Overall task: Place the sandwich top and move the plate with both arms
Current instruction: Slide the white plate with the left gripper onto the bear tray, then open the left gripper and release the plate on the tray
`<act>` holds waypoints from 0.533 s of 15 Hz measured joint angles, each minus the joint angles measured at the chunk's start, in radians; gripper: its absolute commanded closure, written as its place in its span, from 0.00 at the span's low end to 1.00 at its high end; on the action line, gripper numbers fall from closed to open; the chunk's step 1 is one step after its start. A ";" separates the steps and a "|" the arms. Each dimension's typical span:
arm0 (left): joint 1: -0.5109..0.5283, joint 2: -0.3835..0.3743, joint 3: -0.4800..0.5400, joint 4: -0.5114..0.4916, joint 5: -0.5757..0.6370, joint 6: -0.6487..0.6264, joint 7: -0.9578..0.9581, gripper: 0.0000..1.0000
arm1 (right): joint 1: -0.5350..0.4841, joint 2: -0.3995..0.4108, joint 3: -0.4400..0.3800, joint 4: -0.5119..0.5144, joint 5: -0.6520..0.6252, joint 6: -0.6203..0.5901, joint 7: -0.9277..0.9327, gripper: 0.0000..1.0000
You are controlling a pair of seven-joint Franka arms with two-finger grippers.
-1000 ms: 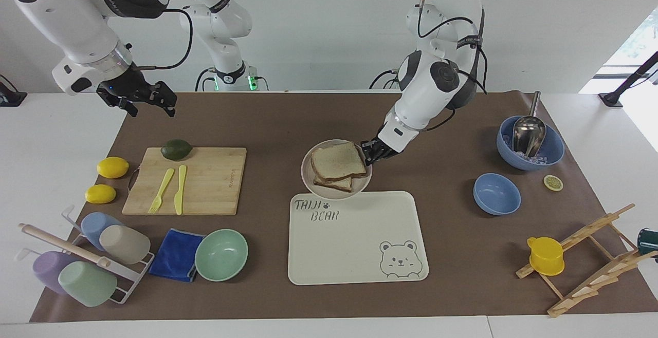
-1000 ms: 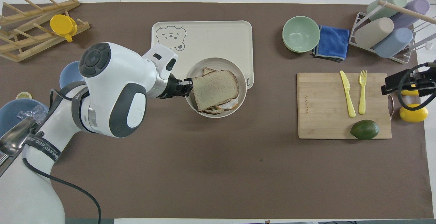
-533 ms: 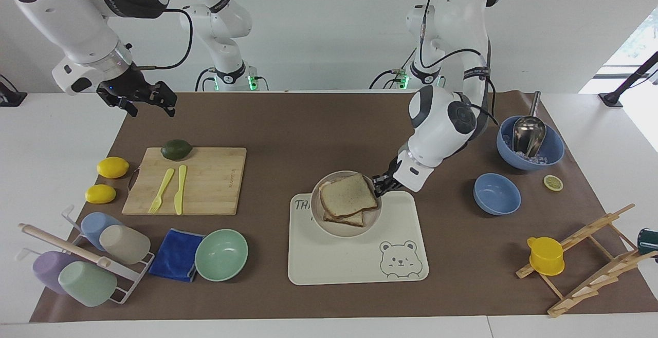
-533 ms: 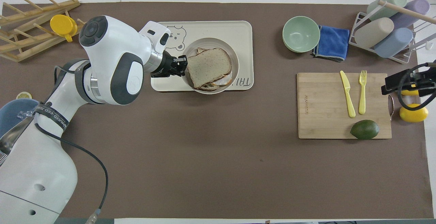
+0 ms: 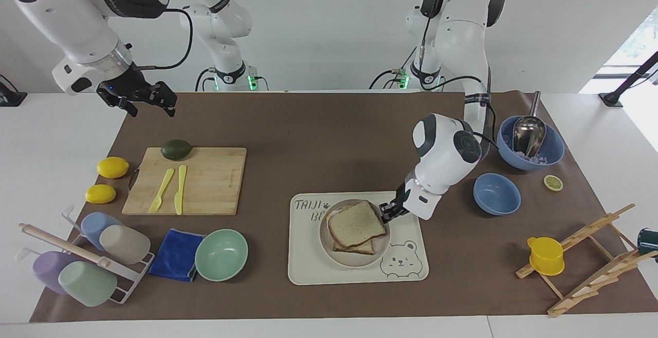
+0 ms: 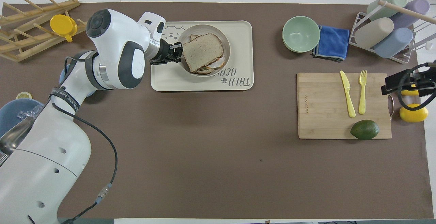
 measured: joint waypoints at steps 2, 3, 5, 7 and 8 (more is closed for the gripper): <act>-0.001 0.002 -0.001 -0.015 0.000 0.019 0.000 1.00 | 0.000 0.000 0.000 0.000 0.000 0.000 0.000 0.00; -0.001 0.002 -0.001 -0.021 0.000 0.022 0.000 1.00 | 0.000 0.000 0.000 0.000 0.000 0.000 0.000 0.00; -0.001 0.002 -0.001 -0.028 0.000 0.024 0.000 0.72 | 0.000 0.000 0.000 0.000 0.000 0.000 0.000 0.00; -0.001 0.001 0.000 -0.028 0.021 0.024 0.002 0.00 | 0.000 0.000 0.000 0.000 0.000 0.000 0.000 0.00; 0.000 0.001 0.000 -0.028 0.044 0.024 0.002 0.00 | 0.000 0.000 0.000 0.000 0.000 0.000 0.000 0.00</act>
